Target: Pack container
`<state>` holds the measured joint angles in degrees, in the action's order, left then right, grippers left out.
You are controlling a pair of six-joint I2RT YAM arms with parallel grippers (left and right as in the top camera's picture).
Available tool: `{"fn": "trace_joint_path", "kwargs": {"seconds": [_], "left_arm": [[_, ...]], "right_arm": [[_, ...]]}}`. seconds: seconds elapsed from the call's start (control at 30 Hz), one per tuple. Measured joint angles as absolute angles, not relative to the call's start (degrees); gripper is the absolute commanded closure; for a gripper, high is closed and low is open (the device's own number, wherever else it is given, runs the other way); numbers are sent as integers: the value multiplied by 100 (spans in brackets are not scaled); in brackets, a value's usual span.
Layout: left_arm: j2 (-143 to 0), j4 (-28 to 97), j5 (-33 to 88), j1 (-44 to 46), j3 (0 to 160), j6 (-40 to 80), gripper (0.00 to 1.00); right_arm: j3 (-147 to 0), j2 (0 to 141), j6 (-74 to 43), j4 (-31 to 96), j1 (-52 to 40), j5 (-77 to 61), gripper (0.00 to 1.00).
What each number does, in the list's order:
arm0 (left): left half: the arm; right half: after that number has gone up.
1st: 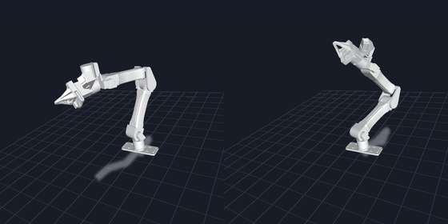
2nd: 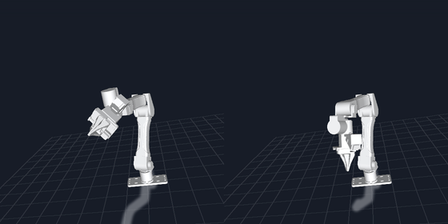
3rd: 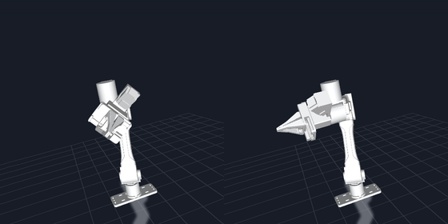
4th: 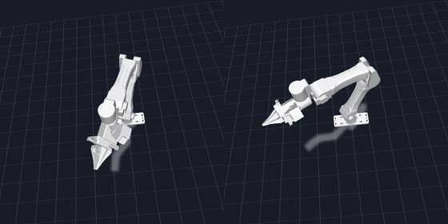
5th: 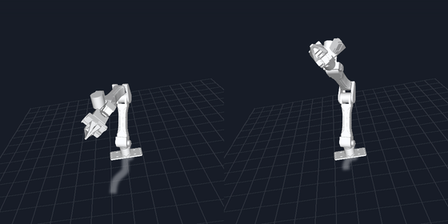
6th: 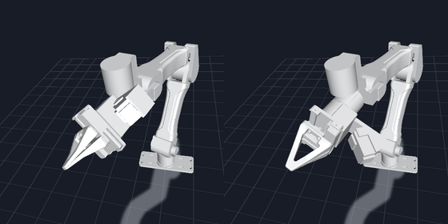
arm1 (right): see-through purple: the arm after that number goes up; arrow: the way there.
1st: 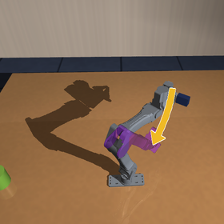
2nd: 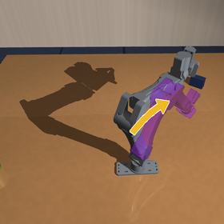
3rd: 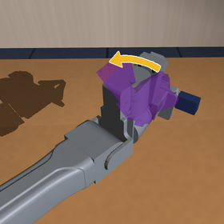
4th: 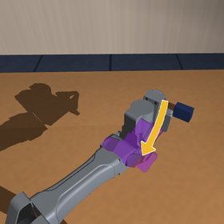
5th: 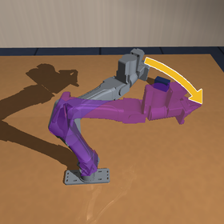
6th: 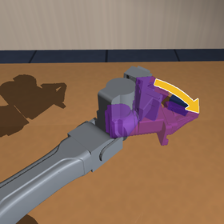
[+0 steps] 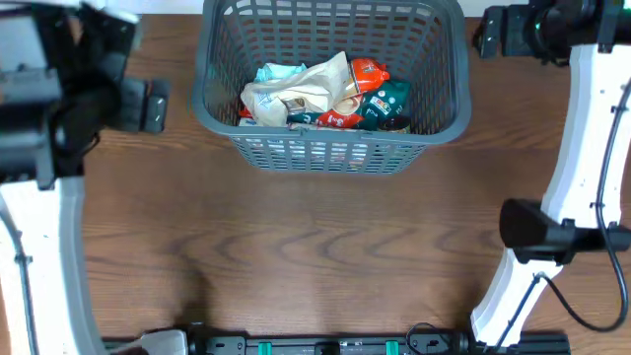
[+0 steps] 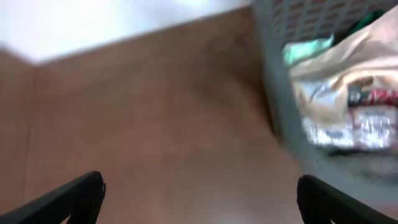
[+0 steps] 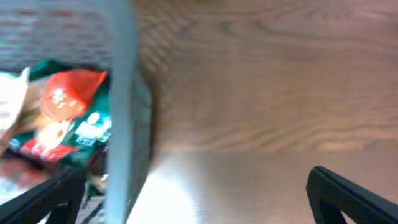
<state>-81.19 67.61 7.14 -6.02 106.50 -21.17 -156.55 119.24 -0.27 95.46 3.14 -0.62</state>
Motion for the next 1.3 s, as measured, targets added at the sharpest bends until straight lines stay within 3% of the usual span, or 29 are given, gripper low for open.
{"fn": "trace_joint_path", "kwargs": {"seconds": [0.4, 0.63, 0.87, 1.3], "left_arm": [[-6532, 6099, 596, -698, 8901, -1619, 1], [-5638, 4762, 600, -696, 6683, -1610, 1], [-4886, 3583, 823, -513, 4947, -1693, 1], [-3999, 3282, 908, 62, 4296, -1931, 1]], "right_arm": [[-15028, 10114, -729, 9708, -40, -8, 1], [-13163, 8995, -915, 9675, -604, 222, 1], [-10829, 8313, -1286, 8724, -1273, 725, 1], [-7146, 5988, -1815, 6831, -2237, 1321, 1]]}}
